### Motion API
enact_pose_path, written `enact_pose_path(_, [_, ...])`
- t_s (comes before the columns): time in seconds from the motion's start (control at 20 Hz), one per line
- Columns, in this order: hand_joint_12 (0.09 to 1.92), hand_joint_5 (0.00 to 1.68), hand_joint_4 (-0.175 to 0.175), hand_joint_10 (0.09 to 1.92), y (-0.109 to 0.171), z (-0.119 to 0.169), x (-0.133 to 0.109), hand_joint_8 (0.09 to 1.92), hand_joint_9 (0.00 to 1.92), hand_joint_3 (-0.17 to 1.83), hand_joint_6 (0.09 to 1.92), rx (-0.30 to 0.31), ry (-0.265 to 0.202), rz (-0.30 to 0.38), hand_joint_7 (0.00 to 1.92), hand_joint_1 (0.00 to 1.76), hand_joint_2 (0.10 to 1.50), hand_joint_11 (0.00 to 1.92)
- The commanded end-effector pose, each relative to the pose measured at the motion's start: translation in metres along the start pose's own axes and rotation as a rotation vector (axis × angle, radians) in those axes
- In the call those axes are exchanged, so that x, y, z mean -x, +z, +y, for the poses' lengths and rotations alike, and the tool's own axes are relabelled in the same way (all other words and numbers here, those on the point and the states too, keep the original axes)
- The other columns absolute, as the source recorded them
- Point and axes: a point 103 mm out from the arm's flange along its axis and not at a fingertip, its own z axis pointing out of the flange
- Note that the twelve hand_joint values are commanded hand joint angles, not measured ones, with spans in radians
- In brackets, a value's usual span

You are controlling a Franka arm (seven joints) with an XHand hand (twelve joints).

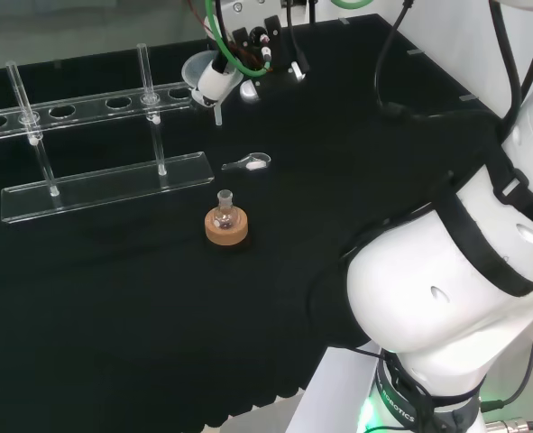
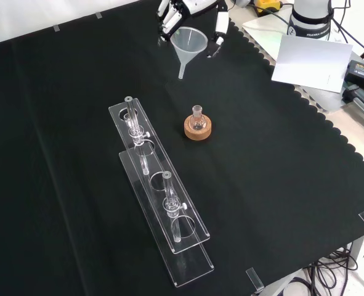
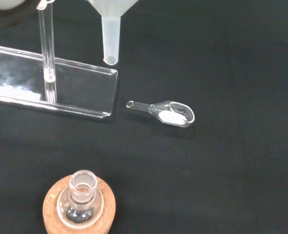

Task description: Place the funnel on the round-bottom flask.

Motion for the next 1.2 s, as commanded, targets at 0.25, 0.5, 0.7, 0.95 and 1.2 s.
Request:
enact_pose_path(0.25, [1.2, 0.82, -0.001, 0.31, 0.013, -0.007, 0.003, 0.62, 1.26, 0.52, 0.67, -0.017, -0.007, 0.008, 1.0, 0.72, 0.77, 0.81])
enact_pose_path(0.5, [1.2, 0.82, -0.001, 0.31, 0.021, -0.011, -0.001, 0.62, 1.26, 0.52, 0.67, -0.026, -0.018, 0.013, 1.0, 0.72, 0.77, 0.81])
enact_pose_path(0.7, [1.2, 0.82, -0.001, 0.31, 0.032, -0.016, -0.006, 0.62, 1.26, 0.52, 0.67, -0.038, -0.029, 0.014, 1.0, 0.72, 0.77, 0.81])
enact_pose_path(0.95, [1.2, 0.82, -0.001, 0.31, 0.047, -0.02, -0.01, 0.62, 1.26, 0.52, 0.68, -0.055, -0.029, 0.004, 1.0, 0.72, 0.77, 0.81])
enact_pose_path(1.2, [1.2, 0.82, -0.001, 0.31, 0.061, -0.023, -0.019, 0.62, 1.26, 0.52, 0.68, -0.058, -0.038, -0.002, 1.0, 0.72, 0.76, 0.81])
